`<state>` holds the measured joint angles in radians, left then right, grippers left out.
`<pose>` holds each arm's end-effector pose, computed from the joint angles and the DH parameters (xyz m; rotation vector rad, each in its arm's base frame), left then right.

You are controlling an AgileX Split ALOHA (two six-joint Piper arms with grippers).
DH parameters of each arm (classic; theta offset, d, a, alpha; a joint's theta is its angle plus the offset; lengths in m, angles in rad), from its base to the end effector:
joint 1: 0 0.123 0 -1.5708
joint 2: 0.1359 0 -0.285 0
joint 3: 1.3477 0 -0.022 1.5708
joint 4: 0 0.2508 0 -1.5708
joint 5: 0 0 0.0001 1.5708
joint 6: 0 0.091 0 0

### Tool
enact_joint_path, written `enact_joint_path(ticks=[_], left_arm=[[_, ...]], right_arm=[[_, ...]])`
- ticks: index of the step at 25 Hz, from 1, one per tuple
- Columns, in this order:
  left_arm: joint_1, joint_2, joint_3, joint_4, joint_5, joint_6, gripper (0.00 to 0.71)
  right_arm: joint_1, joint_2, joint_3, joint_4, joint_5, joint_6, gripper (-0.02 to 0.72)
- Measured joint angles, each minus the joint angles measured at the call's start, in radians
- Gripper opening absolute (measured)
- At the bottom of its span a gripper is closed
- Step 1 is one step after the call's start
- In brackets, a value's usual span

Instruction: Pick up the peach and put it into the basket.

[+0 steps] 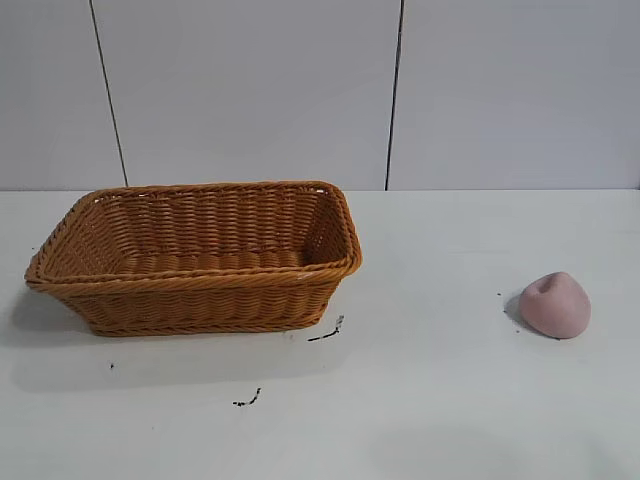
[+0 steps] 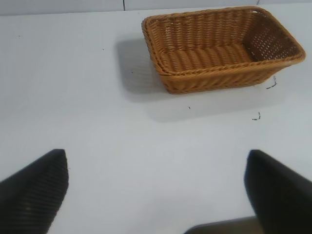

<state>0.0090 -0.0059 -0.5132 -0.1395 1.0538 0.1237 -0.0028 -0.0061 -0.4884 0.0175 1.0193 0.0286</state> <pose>-0.0074 -0.0111 0.2821 0.1227 2.0078 -0.0816 -0.0028 0.0014 0.2774 0.0312 2.0082 0.0373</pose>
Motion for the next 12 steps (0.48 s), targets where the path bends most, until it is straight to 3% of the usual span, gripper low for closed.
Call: enact_joint_path(ticks=[7, 12], left_arm=[[0.000, 0.000, 0.000, 0.000, 0.000, 0.000, 0.694], [0.000, 0.000, 0.000, 0.000, 0.000, 0.000, 0.694]], right_arm=[[0.000, 0.000, -0.003, -0.008, -0.007, 0.000, 0.633], [0.000, 0.139, -0.067, -0.012, -0.079, 0.000, 0.633]])
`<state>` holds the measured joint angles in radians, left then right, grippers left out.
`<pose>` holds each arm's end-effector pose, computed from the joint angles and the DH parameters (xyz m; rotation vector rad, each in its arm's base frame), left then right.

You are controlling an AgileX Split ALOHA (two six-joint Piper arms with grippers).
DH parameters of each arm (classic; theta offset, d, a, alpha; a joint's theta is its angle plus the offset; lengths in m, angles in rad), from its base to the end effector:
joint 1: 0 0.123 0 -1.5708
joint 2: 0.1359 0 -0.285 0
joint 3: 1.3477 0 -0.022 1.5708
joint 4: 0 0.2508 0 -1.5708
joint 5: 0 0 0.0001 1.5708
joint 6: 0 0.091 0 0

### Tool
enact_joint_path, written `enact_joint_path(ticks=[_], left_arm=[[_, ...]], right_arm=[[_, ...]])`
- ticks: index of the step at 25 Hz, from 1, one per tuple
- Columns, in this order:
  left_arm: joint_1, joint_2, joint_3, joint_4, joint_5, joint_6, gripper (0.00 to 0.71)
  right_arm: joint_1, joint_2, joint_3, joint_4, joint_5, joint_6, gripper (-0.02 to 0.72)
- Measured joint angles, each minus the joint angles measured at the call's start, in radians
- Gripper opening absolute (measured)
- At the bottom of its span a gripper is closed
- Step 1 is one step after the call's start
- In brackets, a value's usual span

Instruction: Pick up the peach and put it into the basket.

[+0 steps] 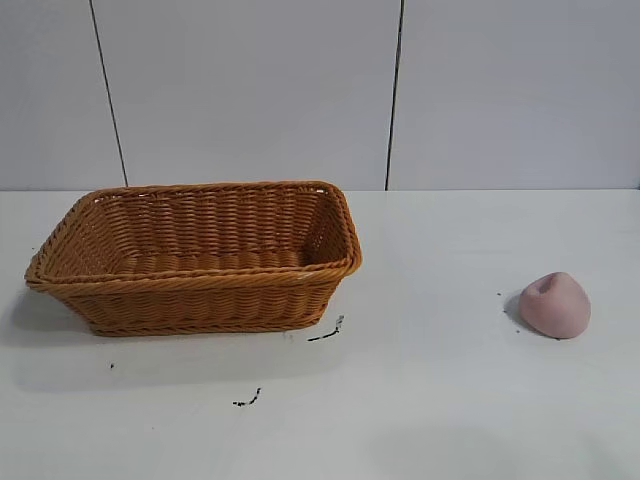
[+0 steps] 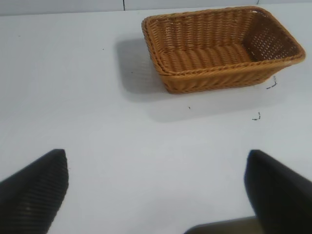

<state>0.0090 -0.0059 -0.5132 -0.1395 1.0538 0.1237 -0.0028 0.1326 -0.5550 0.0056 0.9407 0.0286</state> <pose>-0.0074 -0.0111 0.2821 0.1227 2.0078 -0.0816 0.0160 0.0004 0.3020 0.0318 2.0017 0.0232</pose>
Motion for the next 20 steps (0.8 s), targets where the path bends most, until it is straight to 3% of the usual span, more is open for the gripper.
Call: enact_joint_path(ticks=[4, 13, 17, 20], left_arm=[[0.000, 0.000, 0.000, 0.000, 0.000, 0.000, 0.694], [0.000, 0.000, 0.000, 0.000, 0.000, 0.000, 0.694], [0.000, 0.000, 0.000, 0.000, 0.000, 0.000, 0.694], [0.000, 0.000, 0.000, 0.000, 0.000, 0.000, 0.694]], right_arm=[[0.000, 0.272, -0.127, 0.002, -0.051, 0.000, 0.633], [0.000, 0.992, -0.484, 0.029, -0.050, -0.023, 0.688], [0.000, 1.267, -0.656, 0.083, -0.009, -0.062, 0.688], [0.029, 1.457, -0.772, 0.088, 0.020, -0.071, 0.689]])
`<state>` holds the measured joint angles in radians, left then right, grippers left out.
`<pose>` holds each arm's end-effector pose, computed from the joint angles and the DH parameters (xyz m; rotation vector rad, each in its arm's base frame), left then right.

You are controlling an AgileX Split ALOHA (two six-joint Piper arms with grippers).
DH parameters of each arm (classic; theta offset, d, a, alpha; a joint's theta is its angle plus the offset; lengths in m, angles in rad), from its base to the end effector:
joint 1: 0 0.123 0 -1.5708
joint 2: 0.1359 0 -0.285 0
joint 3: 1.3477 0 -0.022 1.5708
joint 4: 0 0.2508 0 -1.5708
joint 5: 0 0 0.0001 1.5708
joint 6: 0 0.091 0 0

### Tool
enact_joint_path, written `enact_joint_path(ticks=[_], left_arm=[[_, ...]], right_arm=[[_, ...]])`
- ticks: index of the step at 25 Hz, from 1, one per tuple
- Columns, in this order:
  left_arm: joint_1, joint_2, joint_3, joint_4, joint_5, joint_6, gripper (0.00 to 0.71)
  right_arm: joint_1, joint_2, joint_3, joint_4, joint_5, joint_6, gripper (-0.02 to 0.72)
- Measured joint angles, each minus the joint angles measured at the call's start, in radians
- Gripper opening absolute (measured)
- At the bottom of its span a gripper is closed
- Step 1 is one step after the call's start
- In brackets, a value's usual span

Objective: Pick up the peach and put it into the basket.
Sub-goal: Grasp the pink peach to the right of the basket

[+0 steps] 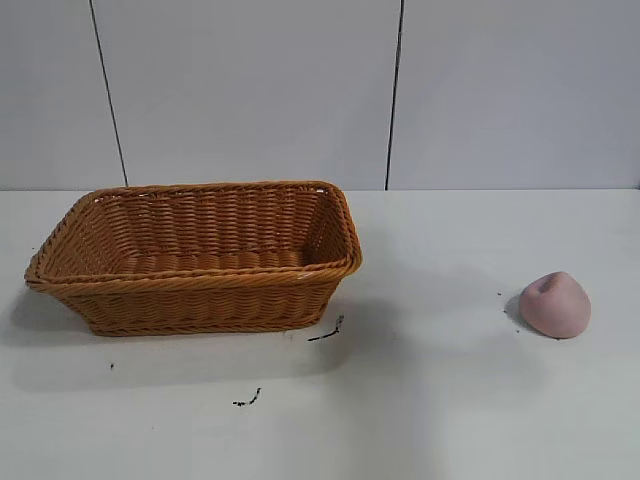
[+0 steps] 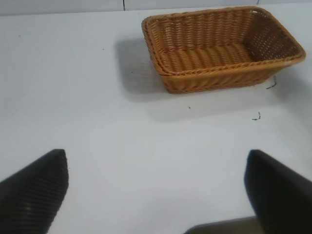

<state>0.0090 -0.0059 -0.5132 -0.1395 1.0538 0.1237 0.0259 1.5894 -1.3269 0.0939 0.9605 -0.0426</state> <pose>-0.0074 -0.0111 0.2821 0.1227 2.0078 -0.0816 0.3327 0.0156 0.3003 -0.0428 2.7036 0.1152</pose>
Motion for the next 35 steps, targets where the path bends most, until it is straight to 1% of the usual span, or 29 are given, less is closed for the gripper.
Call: enact_joint_path(ticks=[2, 5, 9, 14, 20, 23, 26, 32, 35], left_arm=[[0.000, 0.000, 0.000, 0.000, 0.000, 0.000, 0.694], [0.000, 0.000, 0.000, 0.000, 0.000, 0.000, 0.694], [0.000, 0.000, 0.000, 0.000, 0.000, 0.000, 0.694], [0.000, 0.000, 0.000, 0.000, 0.000, 0.000, 0.694], [0.000, 0.000, 0.000, 0.000, 0.000, 0.000, 0.694], [0.000, 0.000, 0.000, 0.000, 0.000, 0.000, 0.694], [0.000, 0.000, 0.000, 0.000, 0.000, 0.000, 0.694], [0.000, 0.000, 0.000, 0.000, 0.000, 0.000, 0.694], [0.000, 0.000, 0.000, 0.000, 0.000, 0.000, 0.694]], right_arm=[[0.035, 0.096, -0.060, -0.010, 0.003, 0.000, 0.692], [0.068, 0.222, -0.121, -0.022, 0.003, 0.025, 0.696], [0.067, 0.358, -0.148, -0.043, -0.017, 0.037, 0.696], [0.055, 0.472, -0.149, -0.047, -0.026, 0.043, 0.696], [0.012, 0.517, -0.150, -0.052, -0.055, 0.043, 0.696], [-0.004, 0.539, -0.150, -0.052, -0.052, 0.043, 0.696], [-0.006, 0.552, -0.150, -0.053, -0.044, 0.027, 0.696], [-0.006, 0.556, -0.150, -0.053, -0.076, 0.027, 0.696], [-0.006, 0.571, -0.150, -0.051, -0.069, 0.027, 0.696]])
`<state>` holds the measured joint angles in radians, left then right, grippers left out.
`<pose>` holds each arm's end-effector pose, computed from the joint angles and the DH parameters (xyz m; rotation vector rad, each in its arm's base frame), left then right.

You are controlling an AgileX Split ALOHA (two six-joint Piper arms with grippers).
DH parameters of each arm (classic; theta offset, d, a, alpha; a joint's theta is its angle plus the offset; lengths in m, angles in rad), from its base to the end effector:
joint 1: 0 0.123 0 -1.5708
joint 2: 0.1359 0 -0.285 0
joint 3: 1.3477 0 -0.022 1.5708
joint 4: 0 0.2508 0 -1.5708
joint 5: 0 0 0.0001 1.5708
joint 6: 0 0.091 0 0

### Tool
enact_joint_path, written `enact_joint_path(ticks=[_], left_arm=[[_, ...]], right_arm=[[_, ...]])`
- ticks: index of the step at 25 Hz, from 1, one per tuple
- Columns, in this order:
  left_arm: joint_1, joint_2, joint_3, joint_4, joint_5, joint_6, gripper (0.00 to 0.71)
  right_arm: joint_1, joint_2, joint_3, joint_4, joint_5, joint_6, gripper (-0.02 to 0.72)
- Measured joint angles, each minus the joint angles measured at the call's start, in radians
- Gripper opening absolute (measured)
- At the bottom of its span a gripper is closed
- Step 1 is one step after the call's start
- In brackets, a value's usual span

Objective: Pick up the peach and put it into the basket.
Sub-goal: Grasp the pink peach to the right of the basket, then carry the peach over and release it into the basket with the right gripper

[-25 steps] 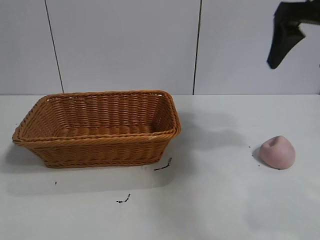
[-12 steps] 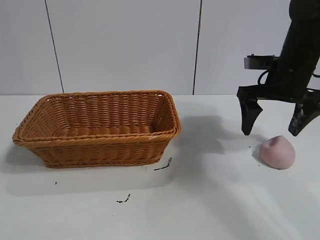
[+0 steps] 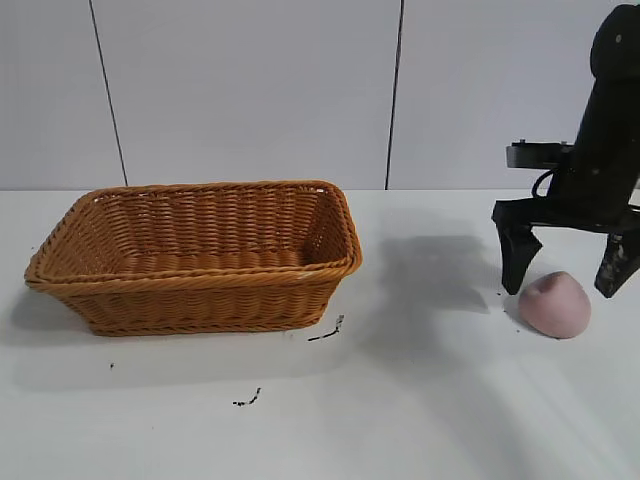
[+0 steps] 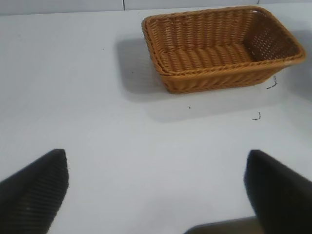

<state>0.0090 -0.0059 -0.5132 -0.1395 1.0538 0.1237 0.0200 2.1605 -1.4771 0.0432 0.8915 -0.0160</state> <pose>-0.0074 -0.0111 0.2821 0.1227 2.0078 -0.0816 0.4164 0.0114 0.1229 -0.0157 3.0581 0.0534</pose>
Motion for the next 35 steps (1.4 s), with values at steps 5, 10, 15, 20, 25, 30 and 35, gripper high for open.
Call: enact_joint_path(ticks=[5, 10, 15, 20, 25, 30, 35], left_arm=[[0.000, 0.000, 0.000, 0.000, 0.000, 0.000, 0.694], [0.000, 0.000, 0.000, 0.000, 0.000, 0.000, 0.694], [0.000, 0.000, 0.000, 0.000, 0.000, 0.000, 0.694], [0.000, 0.000, 0.000, 0.000, 0.000, 0.000, 0.694], [0.000, 0.000, 0.000, 0.000, 0.000, 0.000, 0.694], [0.000, 0.000, 0.000, 0.000, 0.000, 0.000, 0.694], [0.000, 0.000, 0.000, 0.000, 0.000, 0.000, 0.694]], right_arm=[[0.000, 0.021, 0.000, 0.010, 0.025, 0.000, 0.696], [0.000, 0.021, 0.000, 0.011, 0.036, 0.000, 0.429], [0.000, -0.002, -0.020, 0.011, 0.064, -0.019, 0.001], [0.003, -0.066, -0.150, 0.011, 0.181, -0.024, -0.008], [0.041, -0.139, -0.371, 0.014, 0.298, -0.026, -0.008], [0.146, -0.121, -0.564, 0.015, 0.315, -0.005, -0.008], [0.313, -0.067, -0.704, 0.019, 0.316, 0.016, -0.008]])
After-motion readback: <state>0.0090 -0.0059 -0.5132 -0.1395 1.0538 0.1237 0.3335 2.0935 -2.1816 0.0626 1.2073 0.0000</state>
